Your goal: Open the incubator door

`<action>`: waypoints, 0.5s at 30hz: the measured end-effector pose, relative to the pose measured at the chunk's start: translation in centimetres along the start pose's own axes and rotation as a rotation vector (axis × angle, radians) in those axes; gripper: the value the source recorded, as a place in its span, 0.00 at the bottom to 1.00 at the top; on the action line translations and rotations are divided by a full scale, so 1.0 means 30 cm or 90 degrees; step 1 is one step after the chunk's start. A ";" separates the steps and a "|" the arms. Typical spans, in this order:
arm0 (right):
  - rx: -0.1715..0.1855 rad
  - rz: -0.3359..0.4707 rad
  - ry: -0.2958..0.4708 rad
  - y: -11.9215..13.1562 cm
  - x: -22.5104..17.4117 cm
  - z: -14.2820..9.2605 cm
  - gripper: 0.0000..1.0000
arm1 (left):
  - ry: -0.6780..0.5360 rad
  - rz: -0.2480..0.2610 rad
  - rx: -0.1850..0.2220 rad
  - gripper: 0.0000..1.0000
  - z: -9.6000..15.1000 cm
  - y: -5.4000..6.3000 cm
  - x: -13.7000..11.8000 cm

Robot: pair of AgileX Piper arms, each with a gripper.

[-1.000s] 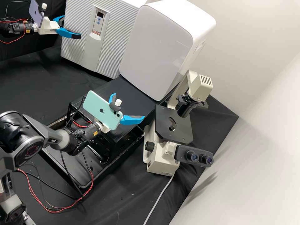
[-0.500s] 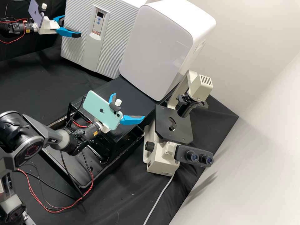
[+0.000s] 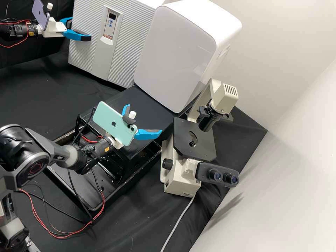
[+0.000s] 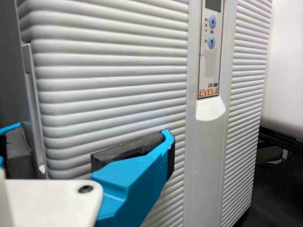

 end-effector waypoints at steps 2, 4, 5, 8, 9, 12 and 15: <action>0.000 0.000 0.000 0.000 0.000 0.000 1.00 | -0.001 -0.001 0.001 0.00 0.001 0.003 0.002; 0.000 0.000 0.000 0.000 0.000 0.000 1.00 | -0.001 -0.004 0.000 0.00 0.000 0.002 0.002; 0.000 0.000 0.000 0.000 0.000 0.000 1.00 | -0.001 -0.004 -0.002 0.00 0.000 0.002 0.002; 0.000 0.000 0.000 0.000 0.000 0.000 1.00 | -0.001 -0.002 -0.001 0.00 0.003 0.008 0.000; 0.000 0.000 0.000 0.000 0.000 0.000 1.00 | 0.000 -0.003 0.000 0.00 0.004 0.010 -0.001; 0.000 0.000 0.000 0.000 0.000 0.000 1.00 | 0.006 -0.009 -0.003 0.00 0.012 0.012 -0.006; 0.000 0.000 0.000 0.000 0.000 0.000 1.00 | 0.015 -0.015 -0.005 0.00 0.027 0.021 -0.009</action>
